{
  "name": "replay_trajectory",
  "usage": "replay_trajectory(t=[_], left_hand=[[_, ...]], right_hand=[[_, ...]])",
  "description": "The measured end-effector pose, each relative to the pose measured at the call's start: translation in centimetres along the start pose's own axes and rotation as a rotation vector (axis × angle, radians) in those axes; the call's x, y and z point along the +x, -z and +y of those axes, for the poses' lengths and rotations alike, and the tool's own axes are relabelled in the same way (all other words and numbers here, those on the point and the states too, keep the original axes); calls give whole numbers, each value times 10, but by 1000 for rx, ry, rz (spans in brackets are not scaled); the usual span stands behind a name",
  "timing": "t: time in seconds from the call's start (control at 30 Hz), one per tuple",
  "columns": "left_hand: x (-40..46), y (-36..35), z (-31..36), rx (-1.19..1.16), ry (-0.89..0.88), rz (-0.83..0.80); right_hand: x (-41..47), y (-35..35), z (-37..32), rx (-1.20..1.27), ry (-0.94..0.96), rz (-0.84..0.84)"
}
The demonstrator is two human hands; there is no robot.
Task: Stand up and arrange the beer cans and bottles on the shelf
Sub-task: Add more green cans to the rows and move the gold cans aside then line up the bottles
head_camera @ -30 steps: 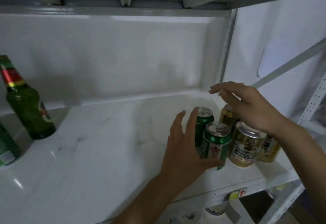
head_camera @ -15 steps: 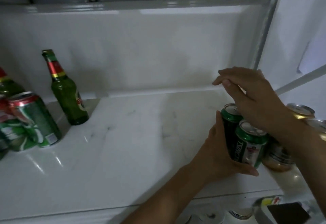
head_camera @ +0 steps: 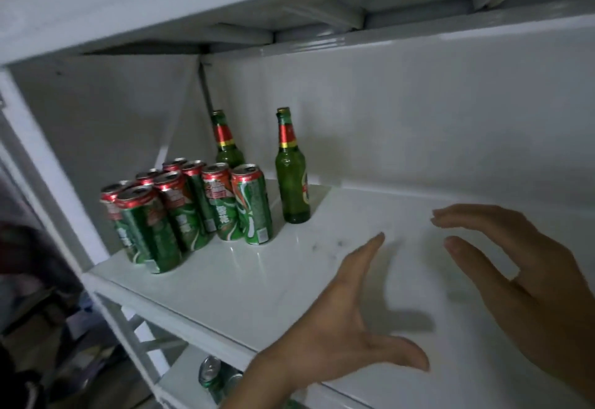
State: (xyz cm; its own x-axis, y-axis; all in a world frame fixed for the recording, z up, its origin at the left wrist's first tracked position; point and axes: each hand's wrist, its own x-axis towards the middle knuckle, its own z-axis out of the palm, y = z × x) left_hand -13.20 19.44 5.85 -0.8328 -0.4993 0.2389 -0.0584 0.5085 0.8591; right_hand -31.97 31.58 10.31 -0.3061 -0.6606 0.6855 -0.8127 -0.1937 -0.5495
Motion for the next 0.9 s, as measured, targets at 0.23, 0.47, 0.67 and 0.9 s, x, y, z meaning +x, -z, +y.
replay_trajectory(t=[0.23,0.47,0.67,0.9], left_hand=[[-46,105,-26,93,32,406],[-26,225,3,387,-169,317],[41,319,6,266,-113,356],[123,366,-14,238,18,478]], right_hand=[[7,-50,-5,104,-24,-48],[76,-108,-46,166,34,5],[164,-174,-62,183,-114,90],[251,-240,-59,81,-343,112]])
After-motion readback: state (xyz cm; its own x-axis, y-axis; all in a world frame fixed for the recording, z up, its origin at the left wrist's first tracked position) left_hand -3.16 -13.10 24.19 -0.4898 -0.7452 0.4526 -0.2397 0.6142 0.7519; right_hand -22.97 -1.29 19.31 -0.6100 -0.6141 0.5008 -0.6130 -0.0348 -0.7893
